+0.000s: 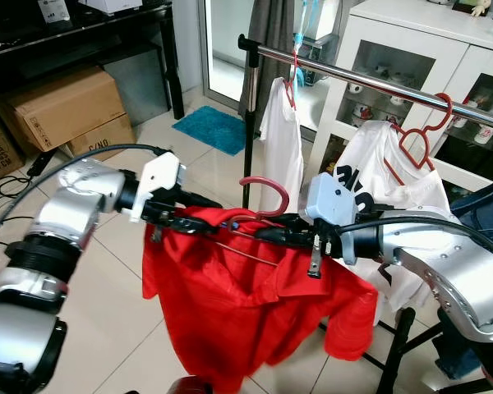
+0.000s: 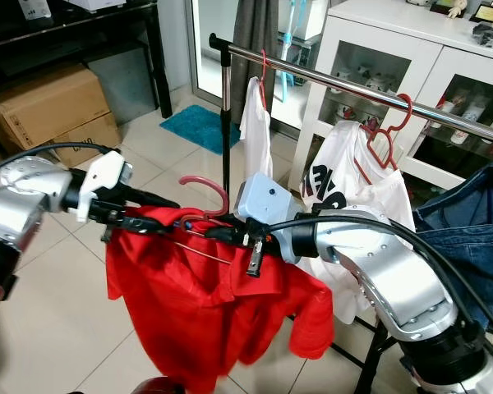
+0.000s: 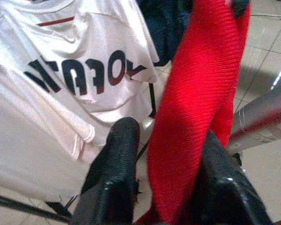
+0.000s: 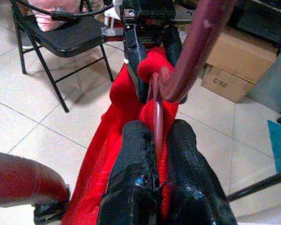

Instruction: Hang hanger

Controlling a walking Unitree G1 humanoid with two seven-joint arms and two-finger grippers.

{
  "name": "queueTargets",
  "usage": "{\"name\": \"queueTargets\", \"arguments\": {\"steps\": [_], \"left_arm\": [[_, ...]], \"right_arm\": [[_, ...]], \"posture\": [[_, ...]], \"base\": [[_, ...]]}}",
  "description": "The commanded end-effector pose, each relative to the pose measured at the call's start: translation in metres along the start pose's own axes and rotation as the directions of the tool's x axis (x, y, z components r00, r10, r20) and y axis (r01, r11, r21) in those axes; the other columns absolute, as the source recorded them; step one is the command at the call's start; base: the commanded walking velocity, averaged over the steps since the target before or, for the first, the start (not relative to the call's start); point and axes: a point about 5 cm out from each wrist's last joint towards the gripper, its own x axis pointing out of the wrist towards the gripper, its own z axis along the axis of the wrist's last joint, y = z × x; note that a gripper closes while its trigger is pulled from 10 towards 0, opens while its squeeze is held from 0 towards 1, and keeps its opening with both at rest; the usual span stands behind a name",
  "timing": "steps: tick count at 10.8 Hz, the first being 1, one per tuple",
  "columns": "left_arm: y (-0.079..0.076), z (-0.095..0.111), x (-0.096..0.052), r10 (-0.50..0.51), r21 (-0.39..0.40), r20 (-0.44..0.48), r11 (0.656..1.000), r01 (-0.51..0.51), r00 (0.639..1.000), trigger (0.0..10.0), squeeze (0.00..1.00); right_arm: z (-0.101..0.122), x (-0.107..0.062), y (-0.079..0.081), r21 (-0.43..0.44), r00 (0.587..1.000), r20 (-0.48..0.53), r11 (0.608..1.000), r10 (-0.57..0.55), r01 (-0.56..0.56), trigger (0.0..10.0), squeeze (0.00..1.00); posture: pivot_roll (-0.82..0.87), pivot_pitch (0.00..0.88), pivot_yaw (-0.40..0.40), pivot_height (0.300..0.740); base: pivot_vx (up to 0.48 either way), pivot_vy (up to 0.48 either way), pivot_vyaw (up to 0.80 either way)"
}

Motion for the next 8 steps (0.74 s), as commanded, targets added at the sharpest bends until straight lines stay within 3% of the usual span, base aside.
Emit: {"name": "queueTargets", "arguments": {"steps": [1, 8], "left_arm": [[0.001, 0.007, 0.002, 0.000, 0.048, 0.019, 0.999, -0.001, 1.000, 0.0, 0.00], [-0.007, 0.010, 0.013, -0.051, 0.077, 0.055, 0.996, 0.046, 0.997, 0.0, 0.00]], "right_arm": [[0.004, -0.003, 0.000, -0.008, 1.000, 0.016, 1.000, -0.006, 0.007, 0.0, 0.00], [0.004, -0.008, 0.000, -0.016, 1.000, 0.010, 1.000, -0.008, 0.008, 0.0, 0.00]], "posture": [[-0.01, 0.000, 0.026, 0.740], [-0.03, 0.000, 0.028, 0.740]], "base": [[0.000, 0.000, 0.00], [0.000, 0.000, 0.00]]}}
